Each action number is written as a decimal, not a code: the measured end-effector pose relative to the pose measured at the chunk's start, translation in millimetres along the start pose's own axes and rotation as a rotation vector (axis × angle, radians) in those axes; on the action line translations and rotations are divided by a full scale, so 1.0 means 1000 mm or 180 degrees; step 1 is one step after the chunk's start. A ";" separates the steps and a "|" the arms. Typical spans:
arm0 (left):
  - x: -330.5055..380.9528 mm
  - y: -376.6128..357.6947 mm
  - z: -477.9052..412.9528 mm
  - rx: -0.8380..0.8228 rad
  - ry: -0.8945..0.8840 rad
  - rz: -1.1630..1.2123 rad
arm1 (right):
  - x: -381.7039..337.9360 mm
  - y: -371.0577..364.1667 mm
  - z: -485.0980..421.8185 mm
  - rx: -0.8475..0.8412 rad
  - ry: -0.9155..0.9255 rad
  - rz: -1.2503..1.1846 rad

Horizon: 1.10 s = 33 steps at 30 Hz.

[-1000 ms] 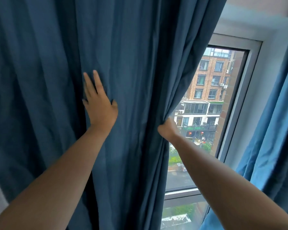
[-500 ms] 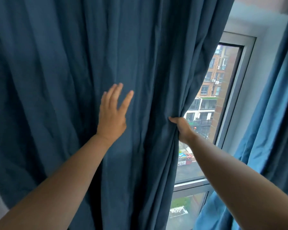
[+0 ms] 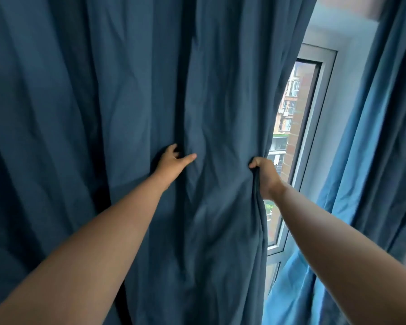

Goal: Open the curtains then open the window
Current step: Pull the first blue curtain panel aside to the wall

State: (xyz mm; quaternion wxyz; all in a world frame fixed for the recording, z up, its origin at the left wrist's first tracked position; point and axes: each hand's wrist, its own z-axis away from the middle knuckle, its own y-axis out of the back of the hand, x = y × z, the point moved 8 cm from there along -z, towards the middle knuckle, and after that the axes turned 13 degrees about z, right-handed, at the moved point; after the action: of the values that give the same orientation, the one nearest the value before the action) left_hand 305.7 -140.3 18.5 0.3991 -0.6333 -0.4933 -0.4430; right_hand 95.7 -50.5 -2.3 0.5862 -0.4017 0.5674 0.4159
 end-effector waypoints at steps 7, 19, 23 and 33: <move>0.010 -0.019 -0.001 -0.0208 -0.0140 0.0077 | -0.005 0.025 -0.009 0.0574 0.0176 0.0937; 0.027 -0.027 0.020 -0.1238 0.0002 0.0026 | 0.011 -0.012 -0.002 0.0201 0.1028 0.1972; 0.035 -0.033 0.028 -0.1348 0.0164 0.0238 | 0.020 -0.048 -0.002 -0.0595 0.0766 0.1383; 0.063 -0.023 0.028 -0.1027 0.0020 -0.0032 | 0.008 -0.060 0.004 0.0825 0.0883 0.1871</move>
State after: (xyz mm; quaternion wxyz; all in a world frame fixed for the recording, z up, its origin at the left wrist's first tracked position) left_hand 295.6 -92.4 72.6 0.2915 -0.6854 -0.4176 -0.5205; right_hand 154.1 -66.3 -10.3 0.4049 -0.1961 0.7812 0.4329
